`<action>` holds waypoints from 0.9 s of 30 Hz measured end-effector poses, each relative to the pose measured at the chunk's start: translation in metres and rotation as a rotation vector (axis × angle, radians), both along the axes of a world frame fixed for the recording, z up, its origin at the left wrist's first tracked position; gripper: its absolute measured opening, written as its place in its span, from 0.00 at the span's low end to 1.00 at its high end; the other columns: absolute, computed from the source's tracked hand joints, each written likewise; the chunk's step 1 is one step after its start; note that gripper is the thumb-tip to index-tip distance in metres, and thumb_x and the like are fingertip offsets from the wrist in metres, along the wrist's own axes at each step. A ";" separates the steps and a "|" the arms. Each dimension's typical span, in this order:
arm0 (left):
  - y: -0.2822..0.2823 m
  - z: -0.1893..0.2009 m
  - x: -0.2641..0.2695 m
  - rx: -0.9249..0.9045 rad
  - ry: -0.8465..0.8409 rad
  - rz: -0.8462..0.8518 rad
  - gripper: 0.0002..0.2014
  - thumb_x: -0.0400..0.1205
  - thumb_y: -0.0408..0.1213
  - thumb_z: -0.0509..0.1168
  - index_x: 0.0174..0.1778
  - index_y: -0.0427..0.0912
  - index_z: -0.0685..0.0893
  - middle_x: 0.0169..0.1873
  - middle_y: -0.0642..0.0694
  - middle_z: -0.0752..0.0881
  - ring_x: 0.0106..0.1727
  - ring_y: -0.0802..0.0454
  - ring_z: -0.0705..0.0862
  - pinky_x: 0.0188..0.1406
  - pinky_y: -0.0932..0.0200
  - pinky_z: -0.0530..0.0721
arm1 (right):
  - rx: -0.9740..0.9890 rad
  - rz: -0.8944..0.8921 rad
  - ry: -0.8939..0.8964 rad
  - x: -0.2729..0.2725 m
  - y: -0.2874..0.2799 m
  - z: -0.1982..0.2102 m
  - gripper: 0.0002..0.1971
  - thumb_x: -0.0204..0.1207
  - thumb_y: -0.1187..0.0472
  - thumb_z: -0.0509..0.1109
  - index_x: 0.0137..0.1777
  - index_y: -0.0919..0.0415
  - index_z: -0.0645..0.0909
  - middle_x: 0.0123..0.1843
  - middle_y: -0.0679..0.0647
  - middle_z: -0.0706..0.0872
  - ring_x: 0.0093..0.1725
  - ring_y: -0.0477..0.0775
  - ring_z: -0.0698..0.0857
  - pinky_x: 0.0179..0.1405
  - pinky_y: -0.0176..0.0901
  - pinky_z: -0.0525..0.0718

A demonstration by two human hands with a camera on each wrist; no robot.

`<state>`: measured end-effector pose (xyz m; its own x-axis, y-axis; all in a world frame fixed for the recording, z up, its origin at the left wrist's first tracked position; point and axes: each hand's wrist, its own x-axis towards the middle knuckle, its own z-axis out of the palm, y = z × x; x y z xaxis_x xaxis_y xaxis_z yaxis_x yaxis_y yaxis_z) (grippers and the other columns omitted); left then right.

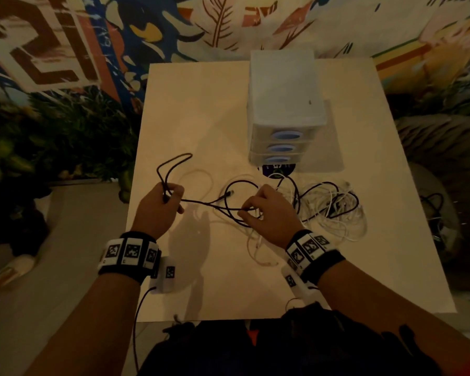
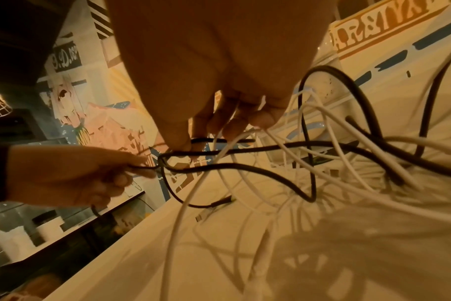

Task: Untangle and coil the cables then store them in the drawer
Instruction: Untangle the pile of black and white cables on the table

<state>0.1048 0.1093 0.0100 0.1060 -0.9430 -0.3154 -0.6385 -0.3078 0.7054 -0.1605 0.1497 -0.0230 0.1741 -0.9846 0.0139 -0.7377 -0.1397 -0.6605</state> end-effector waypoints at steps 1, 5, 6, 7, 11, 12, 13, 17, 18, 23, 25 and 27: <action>0.001 -0.004 -0.004 0.071 0.014 0.018 0.17 0.89 0.54 0.59 0.59 0.45 0.84 0.35 0.46 0.91 0.34 0.49 0.85 0.36 0.55 0.80 | -0.016 -0.013 0.001 0.000 0.000 0.001 0.10 0.77 0.49 0.76 0.48 0.55 0.89 0.44 0.50 0.76 0.42 0.48 0.76 0.42 0.41 0.75; 0.010 -0.013 -0.027 0.382 -0.068 -0.134 0.36 0.88 0.65 0.46 0.43 0.42 0.91 0.36 0.43 0.92 0.43 0.43 0.88 0.39 0.56 0.78 | 0.017 -0.072 0.048 -0.008 0.002 0.006 0.09 0.79 0.49 0.75 0.51 0.52 0.90 0.47 0.49 0.78 0.40 0.47 0.79 0.40 0.38 0.76; 0.012 -0.015 -0.029 0.423 -0.185 -0.202 0.42 0.85 0.71 0.41 0.36 0.42 0.91 0.34 0.42 0.90 0.41 0.43 0.87 0.41 0.55 0.79 | 0.034 -0.082 0.067 -0.011 0.003 0.006 0.09 0.79 0.48 0.74 0.52 0.51 0.90 0.48 0.48 0.78 0.40 0.47 0.81 0.39 0.38 0.78; 0.013 -0.014 -0.030 0.436 -0.318 -0.245 0.48 0.79 0.77 0.36 0.30 0.42 0.89 0.31 0.42 0.89 0.38 0.42 0.86 0.44 0.54 0.81 | 0.050 -0.087 0.089 -0.013 0.004 0.007 0.09 0.80 0.48 0.73 0.53 0.50 0.89 0.48 0.48 0.79 0.41 0.47 0.82 0.39 0.40 0.80; 0.006 0.005 -0.024 0.338 -0.638 -0.323 0.53 0.72 0.85 0.34 0.23 0.44 0.89 0.23 0.49 0.88 0.30 0.48 0.86 0.43 0.55 0.84 | 0.075 -0.103 0.131 -0.021 0.008 0.010 0.10 0.82 0.43 0.68 0.55 0.43 0.88 0.44 0.44 0.85 0.44 0.46 0.85 0.41 0.44 0.83; 0.004 0.015 -0.026 0.246 -0.682 -0.322 0.49 0.73 0.84 0.38 0.25 0.44 0.87 0.22 0.48 0.86 0.28 0.49 0.84 0.38 0.56 0.82 | 0.084 -0.106 0.134 -0.022 0.009 0.011 0.11 0.83 0.42 0.67 0.56 0.42 0.87 0.44 0.43 0.86 0.44 0.45 0.85 0.41 0.44 0.83; 0.003 0.023 -0.030 0.136 -0.718 -0.315 0.44 0.75 0.82 0.44 0.27 0.44 0.84 0.23 0.47 0.84 0.27 0.50 0.81 0.33 0.58 0.79 | 0.096 -0.104 0.138 -0.022 0.009 0.013 0.12 0.83 0.41 0.66 0.56 0.42 0.87 0.43 0.43 0.86 0.43 0.45 0.84 0.41 0.44 0.83; -0.001 0.042 -0.049 -0.119 -0.644 -0.228 0.33 0.74 0.78 0.59 0.32 0.46 0.74 0.24 0.48 0.78 0.28 0.49 0.77 0.30 0.57 0.71 | 0.090 -0.082 0.154 -0.022 0.009 0.017 0.13 0.83 0.39 0.64 0.55 0.45 0.85 0.35 0.42 0.79 0.36 0.44 0.78 0.34 0.44 0.79; -0.003 0.041 -0.049 -0.117 -0.609 -0.194 0.34 0.72 0.79 0.59 0.35 0.47 0.77 0.26 0.49 0.81 0.31 0.48 0.81 0.33 0.56 0.75 | 0.081 -0.086 0.149 -0.022 0.009 0.017 0.13 0.83 0.39 0.65 0.53 0.45 0.84 0.34 0.42 0.78 0.36 0.44 0.78 0.35 0.45 0.80; -0.011 0.049 -0.039 -0.104 -0.590 -0.127 0.39 0.72 0.80 0.59 0.61 0.49 0.87 0.52 0.48 0.92 0.55 0.43 0.88 0.55 0.47 0.87 | 0.077 -0.113 0.159 -0.034 0.002 0.025 0.19 0.76 0.32 0.63 0.38 0.47 0.76 0.30 0.43 0.74 0.34 0.46 0.77 0.33 0.45 0.78; -0.007 0.058 -0.048 -0.289 -0.519 -0.205 0.23 0.78 0.69 0.65 0.52 0.52 0.83 0.39 0.53 0.89 0.39 0.50 0.87 0.37 0.55 0.84 | 0.077 -0.103 0.177 -0.039 -0.001 0.029 0.19 0.78 0.32 0.62 0.38 0.46 0.75 0.30 0.43 0.73 0.35 0.47 0.77 0.34 0.46 0.77; 0.001 0.062 -0.068 -0.441 -0.427 -0.393 0.13 0.81 0.58 0.70 0.54 0.56 0.80 0.39 0.57 0.83 0.31 0.62 0.77 0.26 0.63 0.73 | 0.070 -0.080 0.195 -0.039 -0.004 0.033 0.16 0.81 0.34 0.62 0.39 0.44 0.74 0.31 0.43 0.71 0.36 0.48 0.77 0.34 0.46 0.76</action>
